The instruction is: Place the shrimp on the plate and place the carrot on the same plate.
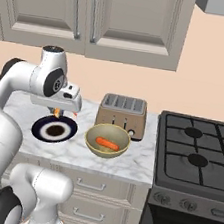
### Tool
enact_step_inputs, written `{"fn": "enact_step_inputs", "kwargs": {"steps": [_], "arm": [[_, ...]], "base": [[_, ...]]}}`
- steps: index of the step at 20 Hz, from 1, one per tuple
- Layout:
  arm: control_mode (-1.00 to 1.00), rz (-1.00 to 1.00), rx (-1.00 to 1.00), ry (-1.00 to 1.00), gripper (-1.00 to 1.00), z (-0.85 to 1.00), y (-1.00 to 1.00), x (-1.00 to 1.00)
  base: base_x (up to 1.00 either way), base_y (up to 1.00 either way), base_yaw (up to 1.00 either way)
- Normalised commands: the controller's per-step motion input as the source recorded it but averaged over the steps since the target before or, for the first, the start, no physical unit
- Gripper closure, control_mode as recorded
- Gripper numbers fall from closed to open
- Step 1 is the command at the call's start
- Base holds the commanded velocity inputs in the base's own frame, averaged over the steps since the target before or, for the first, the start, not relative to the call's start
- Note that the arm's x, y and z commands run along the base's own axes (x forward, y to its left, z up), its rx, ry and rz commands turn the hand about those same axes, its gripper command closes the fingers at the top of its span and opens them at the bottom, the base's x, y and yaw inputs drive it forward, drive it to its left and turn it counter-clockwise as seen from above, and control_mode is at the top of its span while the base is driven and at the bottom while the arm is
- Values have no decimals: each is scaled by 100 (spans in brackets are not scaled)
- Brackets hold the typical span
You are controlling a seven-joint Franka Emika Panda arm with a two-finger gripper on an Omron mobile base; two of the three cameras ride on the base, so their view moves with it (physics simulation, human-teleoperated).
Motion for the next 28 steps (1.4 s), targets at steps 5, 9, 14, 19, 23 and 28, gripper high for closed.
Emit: {"fn": "enact_step_inputs", "kwargs": {"steps": [5,9,14,19,23,28], "arm": [[-100,0,0,0,100,-13,18,8],[-100,-2,0,0,100,-48,54,29],[-100,-4,0,3,100,-47,34,39],[-100,-5,-2,5,100,-59,4,40],[-100,-3,0,6,100,-63,10,24],[-100,0,0,11,100,-21,5,41]], "base": [[1,3,0],[0,0,0],[0,0,0],[0,0,0],[0,0,0],[0,0,0]]}}
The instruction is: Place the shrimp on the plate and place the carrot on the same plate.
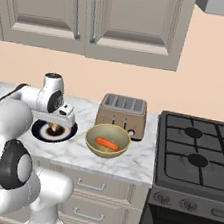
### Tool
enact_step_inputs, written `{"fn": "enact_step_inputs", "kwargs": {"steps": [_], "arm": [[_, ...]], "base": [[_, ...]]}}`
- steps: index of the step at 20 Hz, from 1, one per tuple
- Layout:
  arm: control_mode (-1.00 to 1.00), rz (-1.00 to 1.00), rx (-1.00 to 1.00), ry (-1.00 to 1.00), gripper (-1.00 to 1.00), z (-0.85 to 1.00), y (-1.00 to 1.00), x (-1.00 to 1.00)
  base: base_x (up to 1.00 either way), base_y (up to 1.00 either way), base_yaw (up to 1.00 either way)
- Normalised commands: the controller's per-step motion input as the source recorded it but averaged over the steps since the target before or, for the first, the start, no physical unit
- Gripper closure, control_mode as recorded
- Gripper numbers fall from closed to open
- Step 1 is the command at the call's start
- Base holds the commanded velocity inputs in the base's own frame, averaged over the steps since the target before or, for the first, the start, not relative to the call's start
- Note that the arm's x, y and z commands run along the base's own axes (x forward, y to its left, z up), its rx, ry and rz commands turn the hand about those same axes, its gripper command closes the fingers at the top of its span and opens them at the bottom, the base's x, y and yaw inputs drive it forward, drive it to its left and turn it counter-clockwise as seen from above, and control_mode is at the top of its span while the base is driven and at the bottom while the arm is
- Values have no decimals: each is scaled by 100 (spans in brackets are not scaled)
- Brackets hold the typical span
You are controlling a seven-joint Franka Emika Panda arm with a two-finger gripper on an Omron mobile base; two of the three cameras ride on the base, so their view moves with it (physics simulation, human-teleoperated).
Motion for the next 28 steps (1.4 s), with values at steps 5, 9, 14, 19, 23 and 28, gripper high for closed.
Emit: {"fn": "enact_step_inputs", "kwargs": {"steps": [5,9,14,19,23,28], "arm": [[-100,0,0,6,100,-13,15,58],[-100,0,0,3,100,-20,33,37],[-100,0,0,0,100,-15,22,2],[-100,0,0,0,100,-40,9,17],[-100,0,0,0,100,-42,4,26],[-100,0,0,0,100,-24,2,8]], "base": [[0,0,0],[0,0,0],[0,0,0],[0,0,0],[0,0,0],[0,0,0]]}}
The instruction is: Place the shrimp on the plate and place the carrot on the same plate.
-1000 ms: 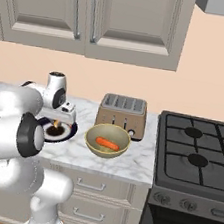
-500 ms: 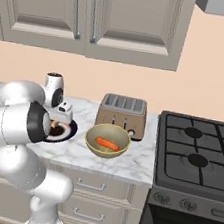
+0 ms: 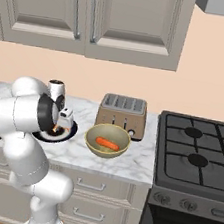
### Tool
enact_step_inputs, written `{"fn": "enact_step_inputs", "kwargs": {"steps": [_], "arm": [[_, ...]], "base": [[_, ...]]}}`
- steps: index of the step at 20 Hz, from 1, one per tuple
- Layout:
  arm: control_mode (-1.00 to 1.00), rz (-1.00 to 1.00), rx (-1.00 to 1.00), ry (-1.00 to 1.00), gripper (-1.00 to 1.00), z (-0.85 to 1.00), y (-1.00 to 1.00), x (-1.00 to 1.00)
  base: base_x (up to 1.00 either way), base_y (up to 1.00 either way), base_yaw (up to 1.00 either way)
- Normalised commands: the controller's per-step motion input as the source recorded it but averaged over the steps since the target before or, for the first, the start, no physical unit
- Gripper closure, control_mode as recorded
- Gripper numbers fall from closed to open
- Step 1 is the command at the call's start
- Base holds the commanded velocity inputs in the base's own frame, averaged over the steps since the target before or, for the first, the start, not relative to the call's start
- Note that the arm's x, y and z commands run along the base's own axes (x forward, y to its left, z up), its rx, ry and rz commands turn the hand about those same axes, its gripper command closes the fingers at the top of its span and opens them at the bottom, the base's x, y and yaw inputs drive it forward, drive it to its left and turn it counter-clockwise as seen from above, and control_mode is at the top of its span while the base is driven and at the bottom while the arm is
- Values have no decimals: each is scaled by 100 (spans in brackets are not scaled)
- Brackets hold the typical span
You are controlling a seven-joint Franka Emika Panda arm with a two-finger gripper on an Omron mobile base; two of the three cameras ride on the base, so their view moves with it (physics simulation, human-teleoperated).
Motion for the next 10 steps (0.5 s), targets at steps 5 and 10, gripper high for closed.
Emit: {"fn": "enact_step_inputs", "kwargs": {"steps": [5,10], "arm": [[-100,0,0,0,100,-16,29,1],[-100,0,0,0,100,-1,3,3]], "base": [[0,0,0],[0,0,0]]}}
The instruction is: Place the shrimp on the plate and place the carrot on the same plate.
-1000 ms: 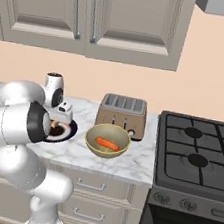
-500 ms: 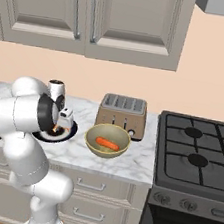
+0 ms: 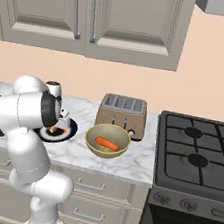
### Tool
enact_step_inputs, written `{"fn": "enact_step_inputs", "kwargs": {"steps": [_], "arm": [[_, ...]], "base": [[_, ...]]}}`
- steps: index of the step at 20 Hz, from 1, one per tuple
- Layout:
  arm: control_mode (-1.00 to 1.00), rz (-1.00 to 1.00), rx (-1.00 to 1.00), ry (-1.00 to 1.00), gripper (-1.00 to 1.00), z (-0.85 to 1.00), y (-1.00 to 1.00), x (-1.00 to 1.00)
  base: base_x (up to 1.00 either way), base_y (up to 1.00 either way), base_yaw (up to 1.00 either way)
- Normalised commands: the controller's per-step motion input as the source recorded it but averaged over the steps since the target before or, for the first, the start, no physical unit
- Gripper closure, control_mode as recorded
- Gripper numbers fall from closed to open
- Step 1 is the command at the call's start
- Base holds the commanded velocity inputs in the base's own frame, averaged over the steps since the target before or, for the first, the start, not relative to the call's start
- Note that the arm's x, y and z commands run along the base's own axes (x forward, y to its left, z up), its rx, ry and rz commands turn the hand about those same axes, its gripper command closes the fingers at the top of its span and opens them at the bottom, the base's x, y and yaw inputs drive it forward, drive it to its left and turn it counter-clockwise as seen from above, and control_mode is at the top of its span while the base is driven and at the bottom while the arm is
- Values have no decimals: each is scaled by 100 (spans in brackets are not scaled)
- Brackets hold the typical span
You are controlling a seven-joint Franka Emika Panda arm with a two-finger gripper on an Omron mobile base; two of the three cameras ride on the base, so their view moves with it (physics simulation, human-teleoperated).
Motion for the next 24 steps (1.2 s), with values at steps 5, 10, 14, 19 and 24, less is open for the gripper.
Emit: {"fn": "enact_step_inputs", "kwargs": {"steps": [5,10,14,19,24], "arm": [[-100,2,0,0,-100,0,0,10],[-100,1,-1,0,-100,5,0,0],[-100,0,-1,-2,-100,42,-2,-26],[-100,-3,0,-12,-100,66,-45,-64],[-100,-8,0,-9,-100,68,-80,-45]], "base": [[0,0,0],[0,0,0],[0,0,0],[0,0,0],[0,0,0]]}}
